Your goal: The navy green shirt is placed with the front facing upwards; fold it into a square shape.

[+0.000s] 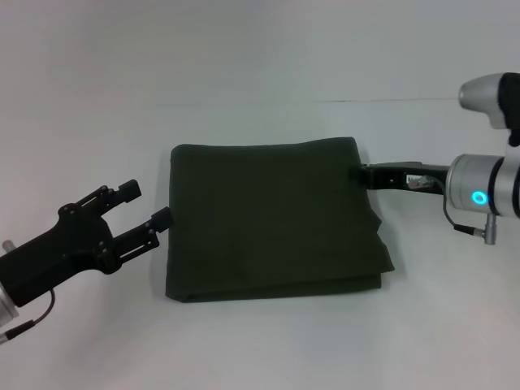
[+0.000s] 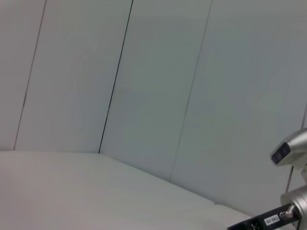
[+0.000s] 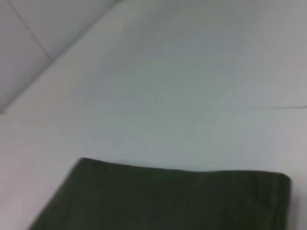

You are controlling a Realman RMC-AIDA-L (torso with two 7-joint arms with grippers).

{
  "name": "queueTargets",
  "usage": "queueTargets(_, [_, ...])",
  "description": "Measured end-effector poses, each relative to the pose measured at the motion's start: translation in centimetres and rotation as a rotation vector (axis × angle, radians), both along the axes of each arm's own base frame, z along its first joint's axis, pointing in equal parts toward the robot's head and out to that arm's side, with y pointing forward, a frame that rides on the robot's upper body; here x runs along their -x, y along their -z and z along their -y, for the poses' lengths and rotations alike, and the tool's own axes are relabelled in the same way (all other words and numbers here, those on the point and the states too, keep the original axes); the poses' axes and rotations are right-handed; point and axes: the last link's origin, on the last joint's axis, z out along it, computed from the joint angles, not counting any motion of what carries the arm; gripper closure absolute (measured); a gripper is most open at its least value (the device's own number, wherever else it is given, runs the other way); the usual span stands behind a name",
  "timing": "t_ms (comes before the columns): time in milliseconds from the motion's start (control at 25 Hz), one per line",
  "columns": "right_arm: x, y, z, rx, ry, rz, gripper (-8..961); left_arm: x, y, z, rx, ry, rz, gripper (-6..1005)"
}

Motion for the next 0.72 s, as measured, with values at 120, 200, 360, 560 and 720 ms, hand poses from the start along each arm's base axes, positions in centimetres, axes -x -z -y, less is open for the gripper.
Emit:
queueTargets(120, [0.3, -0.3, 0.7, 0.032, -0.036, -0.037, 948, 0.0, 0.0, -0.1, 0.0, -0.001, 0.0, 208])
queueTargets(200, [0.6, -0.1, 1.3, 0.071, -0.074, -0.049, 948, 0.0, 0.0, -0.2, -0.004, -0.005, -0.002, 208])
queueTargets(360, [1.2, 0.7, 2.4, 0.152, -0.146, -0.055, 947, 0.2, -0.1, -0.3, -0.009, -0.014, -0.006, 208])
queueTargets(560, [2.4, 1.8, 3.4, 0.238, -0.208, -0.058, 947, 0.4, -0.1, -0.1, -0.01, -0.023, -0.012, 209])
queueTargets(720, [3.4, 2.7, 3.5, 0.28, -0.241, -0.048, 946, 0.7, 0.0, 0.0, -0.01, -0.036, -0.015, 209])
